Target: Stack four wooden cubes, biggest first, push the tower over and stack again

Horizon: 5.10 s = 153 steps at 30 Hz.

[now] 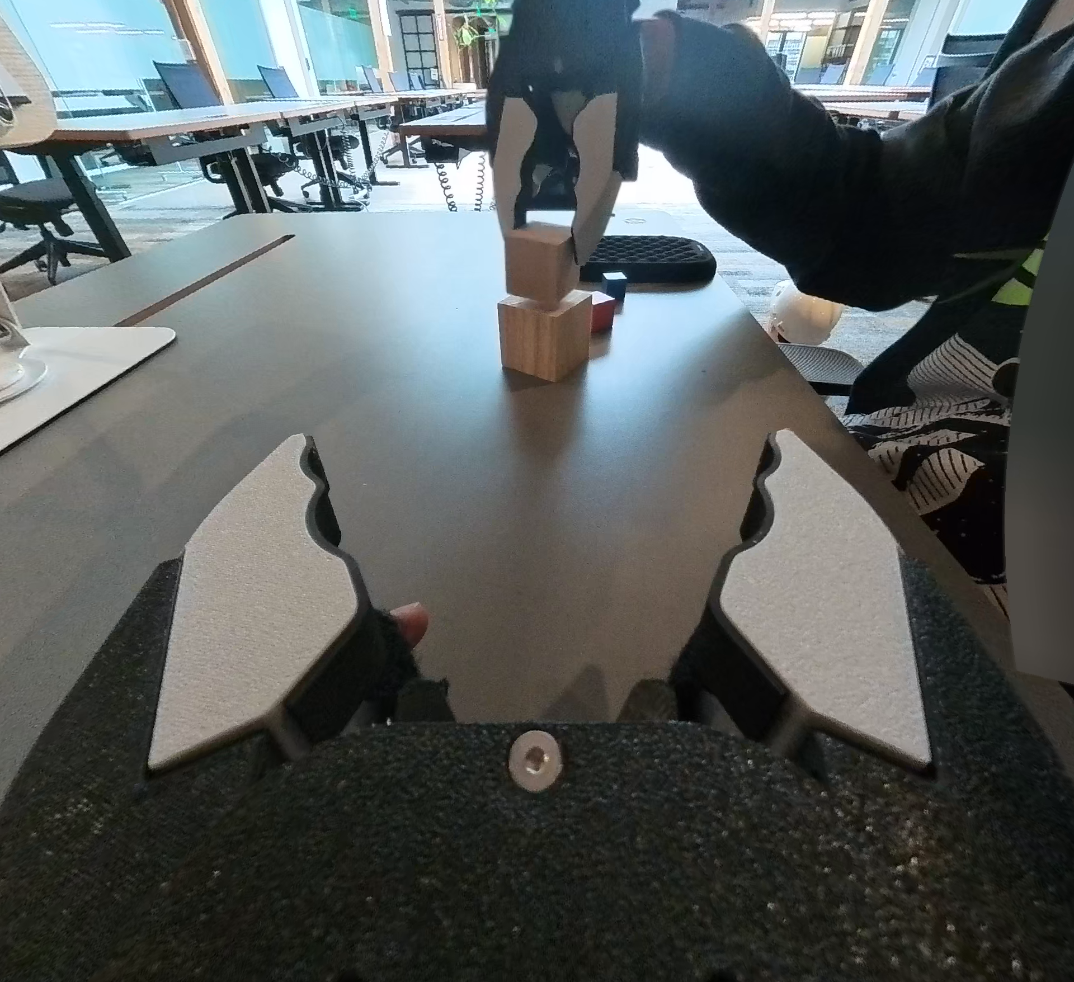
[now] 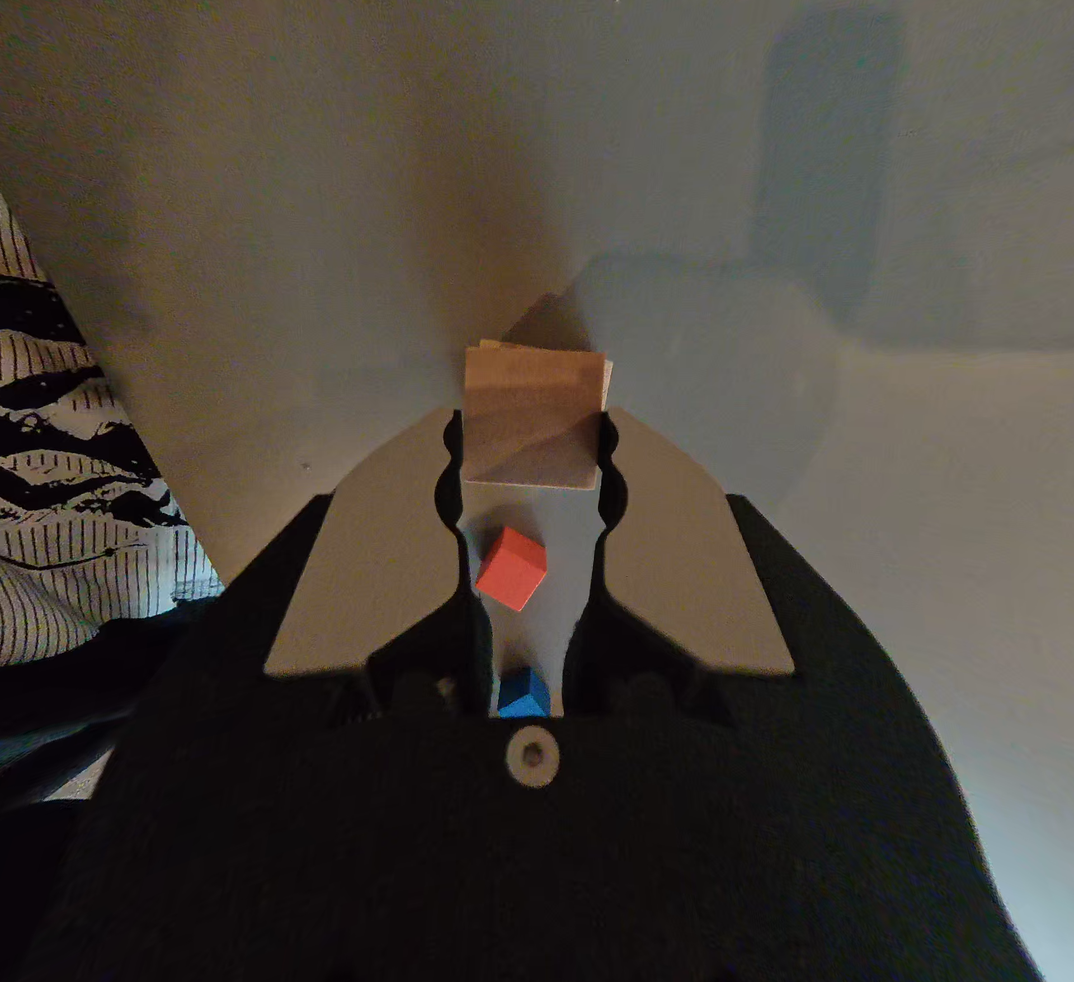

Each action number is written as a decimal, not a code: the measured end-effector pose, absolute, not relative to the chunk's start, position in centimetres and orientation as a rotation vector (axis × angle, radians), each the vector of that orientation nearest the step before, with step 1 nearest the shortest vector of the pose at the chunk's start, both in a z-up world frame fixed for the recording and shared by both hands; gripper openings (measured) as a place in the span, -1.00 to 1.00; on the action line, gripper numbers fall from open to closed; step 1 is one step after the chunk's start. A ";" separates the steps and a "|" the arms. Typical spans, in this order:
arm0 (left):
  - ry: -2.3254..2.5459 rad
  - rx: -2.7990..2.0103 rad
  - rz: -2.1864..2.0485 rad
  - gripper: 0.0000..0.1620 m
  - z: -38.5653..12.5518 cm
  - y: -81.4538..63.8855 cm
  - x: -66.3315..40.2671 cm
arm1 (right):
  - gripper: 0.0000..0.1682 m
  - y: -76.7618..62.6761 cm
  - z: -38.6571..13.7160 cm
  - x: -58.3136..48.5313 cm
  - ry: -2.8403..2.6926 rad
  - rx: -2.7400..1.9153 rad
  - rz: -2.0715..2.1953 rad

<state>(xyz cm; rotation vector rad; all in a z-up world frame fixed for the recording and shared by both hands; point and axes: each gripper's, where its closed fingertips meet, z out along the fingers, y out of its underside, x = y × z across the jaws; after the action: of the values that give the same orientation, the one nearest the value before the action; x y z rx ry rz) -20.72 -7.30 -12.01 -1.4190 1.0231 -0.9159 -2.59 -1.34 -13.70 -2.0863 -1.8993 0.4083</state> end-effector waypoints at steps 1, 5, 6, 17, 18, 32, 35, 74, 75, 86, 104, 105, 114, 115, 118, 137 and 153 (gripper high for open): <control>1.022 -1.419 -0.916 0.67 -12.0 -7.3 -20.7 | -0.48 -1.4 -13.8 -2.5 -1.900 -2.084 0.411; 1.018 -1.421 -0.919 0.67 -12.0 -7.3 -20.8 | -0.48 -1.3 -13.9 -2.4 -1.880 -2.096 0.425; 1.017 -1.420 -0.920 0.67 -12.0 -7.3 -20.8 | -0.48 -1.3 -13.9 -2.4 -1.872 -2.101 0.430; 1.018 -1.421 -0.920 0.66 -12.0 -7.3 -20.8 | -0.48 -1.2 -14.3 -2.5 -1.817 -2.126 0.474; 1.018 -1.420 -0.920 0.66 -12.0 -7.3 -20.8 | -0.48 -1.2 -14.3 -2.5 -1.806 -2.127 0.485; 1.019 -1.420 -0.917 0.66 -12.0 -7.3 -20.7 | -0.38 -1.6 -12.1 0.7 -1.666 -2.112 0.488; 1.021 -1.421 -0.917 0.66 -12.0 -7.3 -20.7 | -0.39 -1.9 -13.4 3.2 -1.584 -2.184 0.444; 1.023 -1.424 -0.915 0.65 -12.0 -7.4 -20.7 | -0.69 -1.0 -10.3 -2.3 -1.665 -2.055 0.527; 1.024 -1.424 -0.916 0.65 -12.1 -7.4 -20.7 | -0.69 -1.0 -10.5 -2.3 -1.669 -2.057 0.532; 1.023 -1.426 -0.917 0.65 -12.1 -7.4 -20.7 | -0.65 -1.0 -10.9 -2.2 -1.678 -2.060 0.545; 1.020 -1.430 -0.911 0.64 -12.1 -7.3 -20.7 | -0.53 -2.7 -18.2 12.6 -1.052 -2.478 0.262; 1.018 -1.429 -0.910 0.64 -12.1 -7.3 -20.7 | -0.51 -2.8 -18.8 13.0 -1.040 -2.502 0.249; 1.020 -1.433 -0.916 0.63 -12.1 -7.3 -20.7 | -0.74 -3.1 -21.2 13.9 -1.028 -2.600 0.234; 1.018 -1.432 -0.917 0.63 -12.1 -7.3 -20.7 | -0.74 -3.1 -21.2 13.9 -1.033 -2.594 0.234; 1.021 -1.432 -0.914 0.63 -12.1 -7.3 -20.7 | -0.74 -2.8 -21.0 13.8 -1.041 -2.559 0.228; 1.028 -1.433 -0.914 0.64 -12.2 -7.3 -20.6 | -0.75 -2.0 -8.6 4.8 -1.330 -2.119 0.230; 1.026 -1.435 -0.917 0.63 -12.2 -7.3 -20.6 | -0.75 -3.0 -5.2 -1.5 -1.587 -1.968 0.428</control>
<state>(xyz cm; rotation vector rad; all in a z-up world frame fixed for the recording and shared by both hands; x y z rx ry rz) -20.64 -7.27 -12.19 -1.4351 1.0260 -0.9174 -1.46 -2.96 -5.18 -1.9682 -1.5872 0.4284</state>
